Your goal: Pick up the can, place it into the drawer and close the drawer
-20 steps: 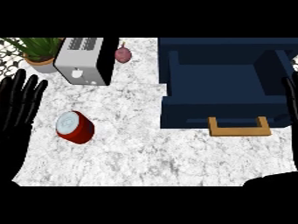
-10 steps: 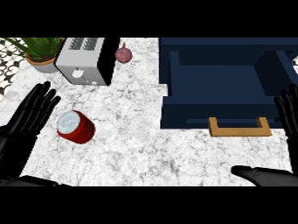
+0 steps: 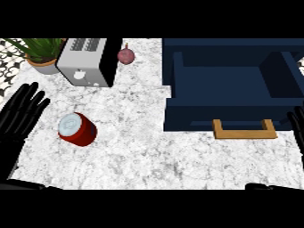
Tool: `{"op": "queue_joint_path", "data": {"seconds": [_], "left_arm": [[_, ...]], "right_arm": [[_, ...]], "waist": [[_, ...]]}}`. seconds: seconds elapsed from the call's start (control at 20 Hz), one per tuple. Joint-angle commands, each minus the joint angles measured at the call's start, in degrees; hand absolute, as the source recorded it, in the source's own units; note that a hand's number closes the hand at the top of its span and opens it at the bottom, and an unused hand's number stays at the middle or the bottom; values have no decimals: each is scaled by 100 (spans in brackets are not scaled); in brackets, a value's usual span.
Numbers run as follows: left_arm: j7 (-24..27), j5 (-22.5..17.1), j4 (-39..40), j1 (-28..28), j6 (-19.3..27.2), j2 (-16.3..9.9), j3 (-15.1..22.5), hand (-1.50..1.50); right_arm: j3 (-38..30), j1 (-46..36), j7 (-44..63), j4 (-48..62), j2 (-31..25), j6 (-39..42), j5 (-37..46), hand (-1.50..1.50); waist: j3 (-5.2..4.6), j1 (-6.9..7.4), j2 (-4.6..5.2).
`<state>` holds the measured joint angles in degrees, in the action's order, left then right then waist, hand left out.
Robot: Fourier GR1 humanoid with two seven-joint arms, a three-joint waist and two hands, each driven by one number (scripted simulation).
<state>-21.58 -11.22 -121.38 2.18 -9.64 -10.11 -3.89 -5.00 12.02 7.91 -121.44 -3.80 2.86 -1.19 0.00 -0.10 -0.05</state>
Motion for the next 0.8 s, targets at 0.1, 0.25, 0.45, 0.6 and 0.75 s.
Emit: {"op": "queue_joint_path", "data": {"seconds": [0.1, 0.25, 0.45, 0.6, 0.75], "left_arm": [[115, 208, 462, -188, 104, 157, -140, -150], [151, 239, 435, 91, -10, 93, -245, -150], [274, 85, 865, -256, -150, 72, -418, -150], [1067, 608, 1501, -84, -197, 351, -37, -150], [1379, 596, 1871, -84, -318, 289, -213, -150]], "right_arm": [[-59, -127, -166, 313, 86, 30, 77, -150], [21, 673, -259, -406, 136, 330, -36, -150], [-644, 180, -470, 278, -141, 501, -366, -150], [-616, 252, -174, -49, -136, 456, -301, -150], [-451, -26, -135, 152, -1, 386, -172, -150]], "waist": [[0, 5, 4], [-1, -14, -2], [0, -5, 3], [-2, -13, 3], [-1, 2, 4]]}}
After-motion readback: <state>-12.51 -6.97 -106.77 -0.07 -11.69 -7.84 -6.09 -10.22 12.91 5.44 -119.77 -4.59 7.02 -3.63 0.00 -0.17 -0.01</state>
